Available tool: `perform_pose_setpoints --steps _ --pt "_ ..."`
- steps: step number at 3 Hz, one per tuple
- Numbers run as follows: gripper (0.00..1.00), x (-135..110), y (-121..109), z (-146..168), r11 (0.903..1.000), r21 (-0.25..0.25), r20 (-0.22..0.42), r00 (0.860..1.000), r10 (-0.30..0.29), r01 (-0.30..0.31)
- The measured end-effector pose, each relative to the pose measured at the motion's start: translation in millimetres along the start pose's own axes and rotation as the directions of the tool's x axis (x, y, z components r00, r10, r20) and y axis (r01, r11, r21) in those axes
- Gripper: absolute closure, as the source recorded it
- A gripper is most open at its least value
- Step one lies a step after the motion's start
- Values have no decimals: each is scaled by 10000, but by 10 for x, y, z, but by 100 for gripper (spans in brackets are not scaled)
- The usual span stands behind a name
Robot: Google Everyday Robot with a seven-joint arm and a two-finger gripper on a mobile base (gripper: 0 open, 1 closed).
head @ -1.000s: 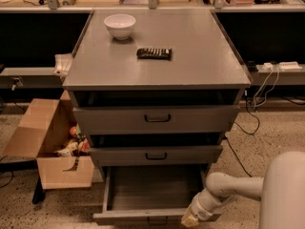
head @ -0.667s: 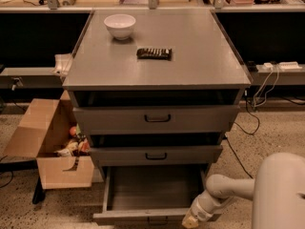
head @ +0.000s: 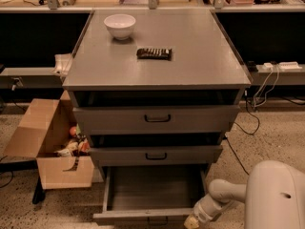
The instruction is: Close bottom drawer
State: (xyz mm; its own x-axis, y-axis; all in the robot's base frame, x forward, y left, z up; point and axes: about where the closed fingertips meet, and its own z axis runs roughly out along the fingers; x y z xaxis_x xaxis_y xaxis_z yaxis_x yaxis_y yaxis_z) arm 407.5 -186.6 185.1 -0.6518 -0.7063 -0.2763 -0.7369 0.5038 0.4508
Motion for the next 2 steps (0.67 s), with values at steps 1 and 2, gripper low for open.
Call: perform_pose_setpoints --steps 1,2 --pt "100 13 -171 60 9991 174 228 9990 394 -398" --pt "100 13 -166 54 9991 174 228 9990 394 -398"
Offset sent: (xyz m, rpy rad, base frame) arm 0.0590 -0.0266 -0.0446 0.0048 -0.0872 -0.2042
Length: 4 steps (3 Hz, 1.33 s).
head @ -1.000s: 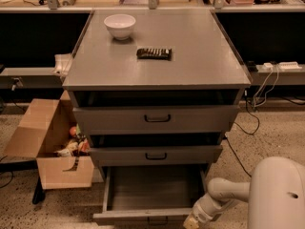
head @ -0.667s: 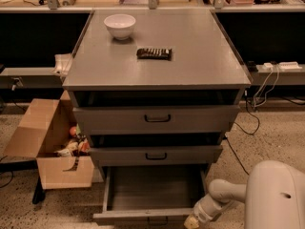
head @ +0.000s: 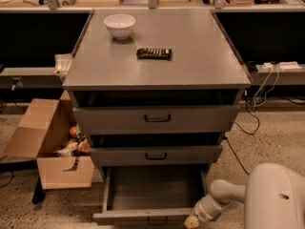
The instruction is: Close bottom drawer
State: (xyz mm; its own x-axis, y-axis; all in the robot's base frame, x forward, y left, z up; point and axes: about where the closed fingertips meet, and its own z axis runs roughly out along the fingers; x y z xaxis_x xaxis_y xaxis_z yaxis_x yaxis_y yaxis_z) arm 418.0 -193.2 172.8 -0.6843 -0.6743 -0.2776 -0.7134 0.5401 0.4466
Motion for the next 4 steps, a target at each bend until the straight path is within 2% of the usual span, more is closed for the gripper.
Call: perform_pose_setpoints --steps 4 --pt "100 -5 -30 -2 9999 -16 195 9997 163 -163"
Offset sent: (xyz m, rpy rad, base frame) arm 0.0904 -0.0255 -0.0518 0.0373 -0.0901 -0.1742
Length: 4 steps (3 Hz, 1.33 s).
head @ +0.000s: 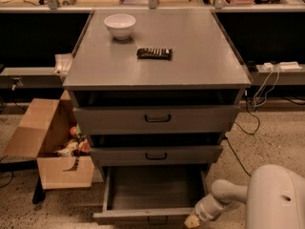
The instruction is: Close bottom drawer
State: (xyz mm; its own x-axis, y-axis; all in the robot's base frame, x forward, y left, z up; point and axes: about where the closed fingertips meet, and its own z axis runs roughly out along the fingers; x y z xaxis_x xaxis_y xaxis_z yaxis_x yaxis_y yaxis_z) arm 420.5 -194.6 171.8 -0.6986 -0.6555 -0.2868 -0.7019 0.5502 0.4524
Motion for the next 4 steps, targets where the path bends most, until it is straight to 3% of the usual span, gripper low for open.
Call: perform_pose_setpoints --steps 4 --pt "100 -12 -27 -16 10000 60 93 9999 47 -47"
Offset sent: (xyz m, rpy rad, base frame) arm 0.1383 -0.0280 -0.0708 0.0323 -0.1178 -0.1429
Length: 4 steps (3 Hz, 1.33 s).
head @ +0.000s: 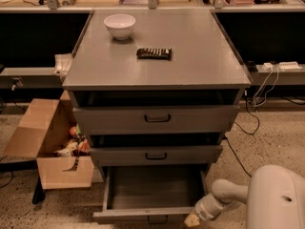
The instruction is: Close bottom drawer
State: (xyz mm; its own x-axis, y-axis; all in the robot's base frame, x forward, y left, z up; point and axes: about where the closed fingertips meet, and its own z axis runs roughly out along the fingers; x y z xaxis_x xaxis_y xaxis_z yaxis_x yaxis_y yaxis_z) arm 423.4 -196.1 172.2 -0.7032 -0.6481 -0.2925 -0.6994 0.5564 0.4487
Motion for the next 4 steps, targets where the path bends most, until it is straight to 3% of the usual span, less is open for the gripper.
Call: perform_pose_setpoints --steps 1,3,4 --pt "100 55 83 63 9997 242 -112 9999 -78 81" --pt "100 400 596 440 9912 1180 -876 9949 -493 595" --pt "100 420 574 551 9791 1915 -481 9970 -601 683"
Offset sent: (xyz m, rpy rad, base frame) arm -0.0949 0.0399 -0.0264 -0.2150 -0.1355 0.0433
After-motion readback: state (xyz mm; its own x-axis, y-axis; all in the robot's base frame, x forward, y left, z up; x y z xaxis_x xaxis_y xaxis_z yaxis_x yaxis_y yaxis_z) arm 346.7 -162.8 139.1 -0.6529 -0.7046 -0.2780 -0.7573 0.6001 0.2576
